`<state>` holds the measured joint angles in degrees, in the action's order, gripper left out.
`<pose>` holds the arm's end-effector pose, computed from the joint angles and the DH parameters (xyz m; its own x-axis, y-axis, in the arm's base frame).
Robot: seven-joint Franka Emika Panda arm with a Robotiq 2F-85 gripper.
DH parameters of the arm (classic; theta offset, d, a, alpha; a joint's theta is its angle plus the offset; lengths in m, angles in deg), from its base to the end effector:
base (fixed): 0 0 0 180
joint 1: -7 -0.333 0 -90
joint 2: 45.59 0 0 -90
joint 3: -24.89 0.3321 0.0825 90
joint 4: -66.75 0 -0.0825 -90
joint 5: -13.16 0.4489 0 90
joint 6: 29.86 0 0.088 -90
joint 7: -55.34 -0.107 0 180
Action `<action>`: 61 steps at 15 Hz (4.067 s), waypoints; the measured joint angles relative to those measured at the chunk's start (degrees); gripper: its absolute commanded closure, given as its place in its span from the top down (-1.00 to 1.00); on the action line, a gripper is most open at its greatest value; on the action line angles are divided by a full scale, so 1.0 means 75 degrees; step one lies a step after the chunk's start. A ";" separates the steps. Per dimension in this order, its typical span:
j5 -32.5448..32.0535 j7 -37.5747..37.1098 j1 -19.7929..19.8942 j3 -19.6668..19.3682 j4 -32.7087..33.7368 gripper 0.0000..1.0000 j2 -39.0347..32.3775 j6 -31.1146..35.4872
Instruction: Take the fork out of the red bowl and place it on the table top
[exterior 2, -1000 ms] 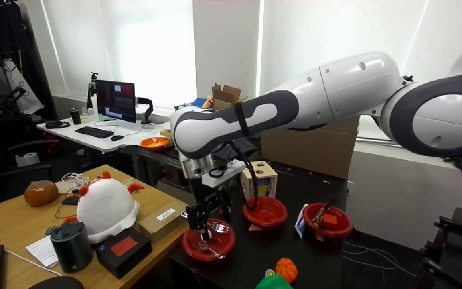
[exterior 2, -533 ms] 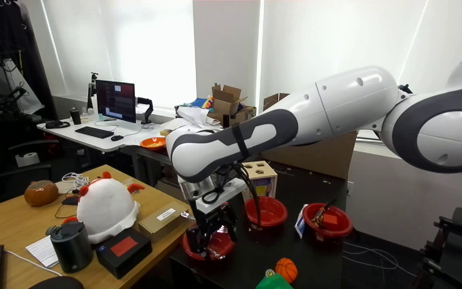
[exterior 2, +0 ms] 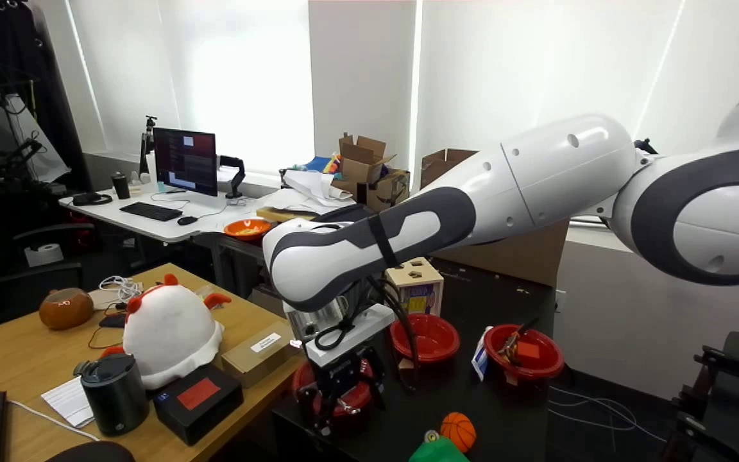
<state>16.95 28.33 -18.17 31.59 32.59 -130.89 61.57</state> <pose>0.6978 0.3876 -0.0030 0.8689 -0.0252 -0.4943 0.0037 -0.9983 0.0575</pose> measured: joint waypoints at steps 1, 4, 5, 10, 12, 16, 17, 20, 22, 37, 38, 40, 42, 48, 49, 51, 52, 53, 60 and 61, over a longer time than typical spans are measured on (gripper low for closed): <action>0.0089 -0.0019 0.0028 0.0001 -0.0027 1.00 -0.0001 0.0000; 0.0332 -0.0021 0.0169 0.0002 -0.0099 1.00 -0.0002 0.0019; 0.0384 -0.0021 0.0219 0.0003 -0.0108 1.00 -0.0002 0.0028; 0.0453 -0.0021 0.0391 0.0002 -0.0150 1.00 -0.0003 0.0370; 0.0453 -0.0021 0.0391 0.0002 -0.0213 1.00 -0.0004 0.0607; 0.0437 -0.0021 0.0263 -0.0074 -0.0535 1.00 -0.0012 0.1228; 0.0425 -0.0021 0.0218 -0.0103 -0.0628 1.00 -0.0016 0.1377; 0.0382 -0.0054 0.0089 -0.0296 -0.0865 1.00 -0.0020 0.1822; 0.0310 -0.0099 0.0038 -0.0403 -0.0980 1.00 -0.0021 0.2065; 0.0238 -0.0825 0.0444 -0.0556 -0.0866 -0.12 -0.0013 0.2355; 0.0270 -0.0823 0.0489 -0.0520 -0.0831 -0.28 -0.0012 0.2296; 0.0286 -0.0822 0.0543 -0.0438 -0.0770 -0.59 -0.0008 0.2195; 0.0286 -0.0820 0.0554 -0.0375 -0.0717 -0.86 -0.0005 0.2109; 0.0291 -0.0748 0.0558 -0.0254 -0.0500 -0.91 0.0003 0.1765; 0.0291 -0.0684 0.0591 -0.0230 -0.0440 -0.91 0.0026 0.1648; 0.0291 -0.0412 0.0717 -0.0210 -0.0392 -0.91 0.0154 0.1367; 0.0290 -0.0193 0.0814 -0.0198 -0.0382 -0.91 0.0242 0.1213; 0.0290 0.0098 0.0930 -0.0170 -0.0375 -0.91 0.0337 0.1053; 0.0300 0.2311 0.1755 0.0349 -0.0374 -0.91 0.1220 -0.0035; 0.0304 0.2645 0.1858 0.0454 -0.0378 -0.91 0.1343 -0.0203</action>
<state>19.23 48.17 -4.23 35.00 29.76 -120.82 60.05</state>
